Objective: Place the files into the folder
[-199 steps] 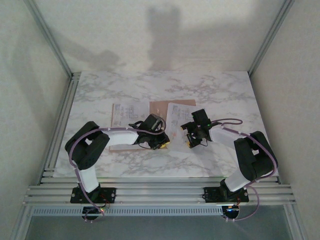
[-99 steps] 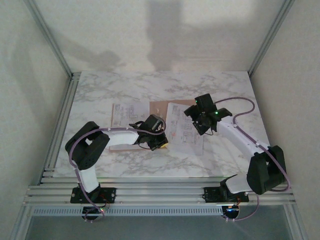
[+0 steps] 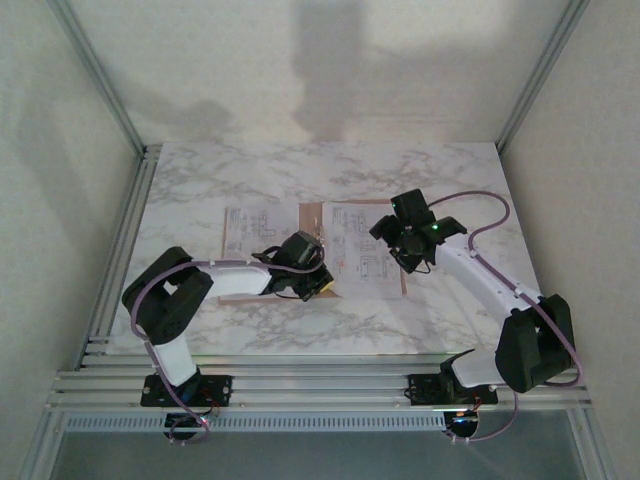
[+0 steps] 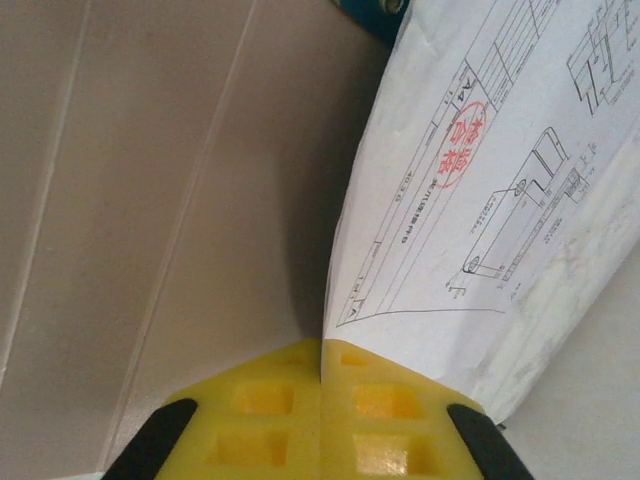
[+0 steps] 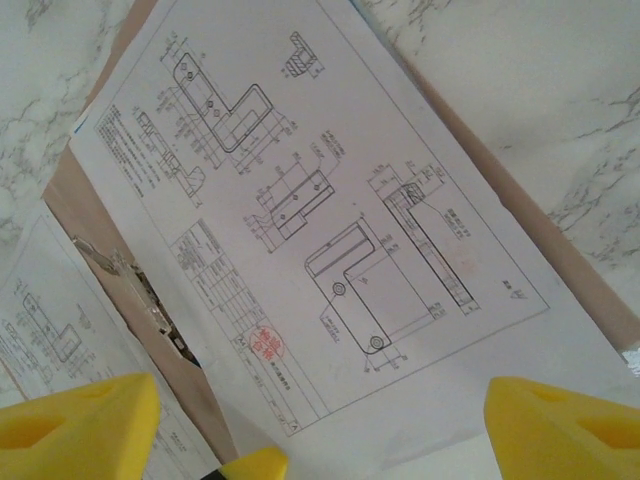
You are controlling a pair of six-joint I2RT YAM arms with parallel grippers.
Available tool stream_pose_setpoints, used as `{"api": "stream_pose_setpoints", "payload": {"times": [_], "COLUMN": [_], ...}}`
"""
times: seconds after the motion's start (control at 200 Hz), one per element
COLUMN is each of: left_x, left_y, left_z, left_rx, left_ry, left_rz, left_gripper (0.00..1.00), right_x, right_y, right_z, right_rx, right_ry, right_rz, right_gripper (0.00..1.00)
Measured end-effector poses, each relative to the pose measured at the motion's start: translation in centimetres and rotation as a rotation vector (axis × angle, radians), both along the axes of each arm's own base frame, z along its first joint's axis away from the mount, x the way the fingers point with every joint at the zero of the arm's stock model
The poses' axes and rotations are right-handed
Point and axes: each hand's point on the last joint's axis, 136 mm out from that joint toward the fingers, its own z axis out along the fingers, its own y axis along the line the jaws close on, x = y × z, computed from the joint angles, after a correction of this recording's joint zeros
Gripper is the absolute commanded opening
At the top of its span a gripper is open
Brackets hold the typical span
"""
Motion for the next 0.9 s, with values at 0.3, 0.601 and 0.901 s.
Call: {"api": "stream_pose_setpoints", "payload": {"times": [0.3,0.601,0.901], "left_x": [0.31,0.11,0.08], "left_y": [-0.64,-0.64,-0.66], "left_z": [0.29,-0.04,-0.08], "left_rx": [-0.038,-0.04,-0.037], "left_ry": [0.003,0.011,0.012], "left_rz": [0.083,0.129,0.144], "left_gripper": [0.0,0.0,0.0], "right_x": [0.01,-0.01,0.04], "right_y": [0.2,0.37,0.26], "right_z": [-0.87,-0.83,-0.83], "right_rx": [-0.026,-0.019,-0.022], "right_ry": [0.016,0.016,0.014], "right_rz": [0.05,0.079,0.085], "right_gripper": [0.85,0.85,0.85]}}
